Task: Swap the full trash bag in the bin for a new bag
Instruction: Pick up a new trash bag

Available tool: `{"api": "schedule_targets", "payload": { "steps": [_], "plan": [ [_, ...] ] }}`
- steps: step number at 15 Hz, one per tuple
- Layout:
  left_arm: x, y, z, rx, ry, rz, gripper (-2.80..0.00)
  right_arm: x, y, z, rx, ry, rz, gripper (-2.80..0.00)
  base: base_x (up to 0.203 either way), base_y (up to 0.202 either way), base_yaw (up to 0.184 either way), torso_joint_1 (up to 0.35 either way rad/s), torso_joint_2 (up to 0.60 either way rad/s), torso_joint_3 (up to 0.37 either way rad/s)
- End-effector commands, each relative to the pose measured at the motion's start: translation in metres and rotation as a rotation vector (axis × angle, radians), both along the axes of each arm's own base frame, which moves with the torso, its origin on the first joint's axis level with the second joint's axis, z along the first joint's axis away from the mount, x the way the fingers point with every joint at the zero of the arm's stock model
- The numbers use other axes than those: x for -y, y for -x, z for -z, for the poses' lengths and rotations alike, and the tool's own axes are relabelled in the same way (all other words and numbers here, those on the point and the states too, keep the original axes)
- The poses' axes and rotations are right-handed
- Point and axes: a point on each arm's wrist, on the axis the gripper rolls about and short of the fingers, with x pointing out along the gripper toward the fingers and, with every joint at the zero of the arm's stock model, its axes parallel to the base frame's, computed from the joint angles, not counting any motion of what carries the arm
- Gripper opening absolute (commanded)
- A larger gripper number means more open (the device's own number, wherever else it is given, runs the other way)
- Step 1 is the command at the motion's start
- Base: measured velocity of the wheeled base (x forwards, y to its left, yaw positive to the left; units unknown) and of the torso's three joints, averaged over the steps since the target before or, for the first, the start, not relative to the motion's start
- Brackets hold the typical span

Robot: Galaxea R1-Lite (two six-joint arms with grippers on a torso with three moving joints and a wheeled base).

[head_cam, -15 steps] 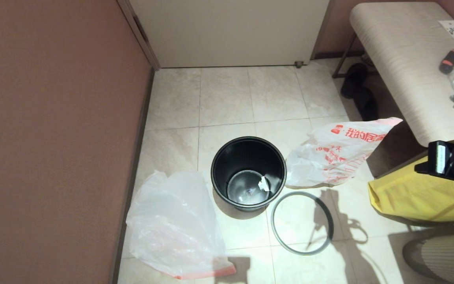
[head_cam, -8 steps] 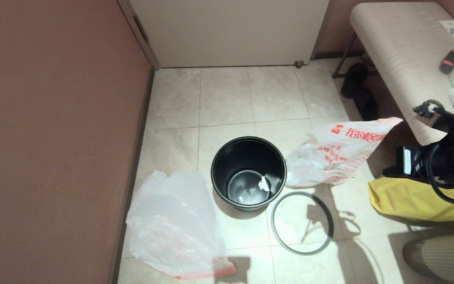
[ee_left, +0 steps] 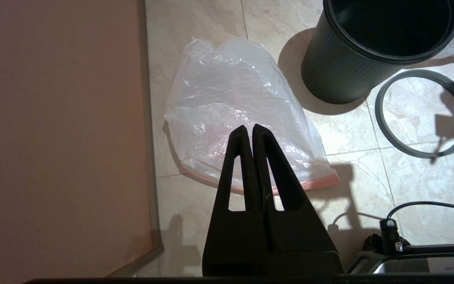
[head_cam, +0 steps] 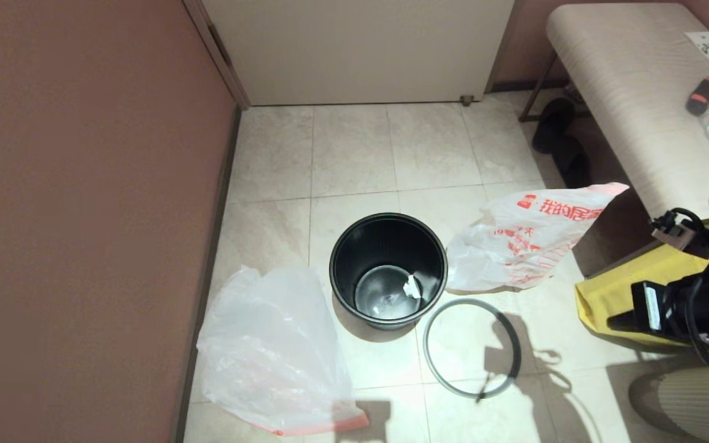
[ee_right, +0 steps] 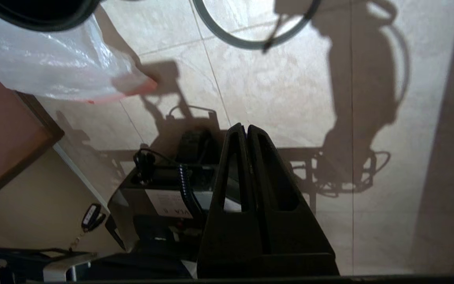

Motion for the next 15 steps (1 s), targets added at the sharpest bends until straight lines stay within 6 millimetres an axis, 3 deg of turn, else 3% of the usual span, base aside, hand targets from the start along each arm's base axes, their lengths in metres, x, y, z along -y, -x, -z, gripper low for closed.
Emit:
{"api": "schedule_targets", "payload": {
  "steps": [1,4,9,12,15],
  "plan": [
    [0.0,0.0,0.0,-0.002,0.0,0.0,-2.8,0.003,0.02,0.001,0.005,-0.008,0.004,-2.8,0.0,0.0,0.0,0.0,0.0,0.0],
    [0.0,0.0,0.0,-0.003,-0.016,0.009,-2.8,0.004,0.041,0.001,0.004,-0.075,0.061,-2.8,0.0,0.0,0.0,0.0,0.0,0.0],
    [0.0,-0.002,-0.006,-0.026,-0.038,-0.003,-2.8,0.004,0.052,-0.002,0.019,-0.105,0.087,-2.8,0.0,0.0,0.0,0.0,0.0,0.0],
    [0.0,-0.017,-0.052,-0.088,-0.019,-0.014,-2.8,0.007,0.062,-0.006,0.045,-0.112,0.09,-2.8,0.0,0.0,0.0,0.0,0.0,0.0],
    [0.0,-0.071,-0.093,-0.302,-0.07,0.004,-2.8,0.007,0.066,-0.005,0.042,-0.123,0.102,-2.8,0.0,0.0,0.0,0.0,0.0,0.0]
  ]
}}
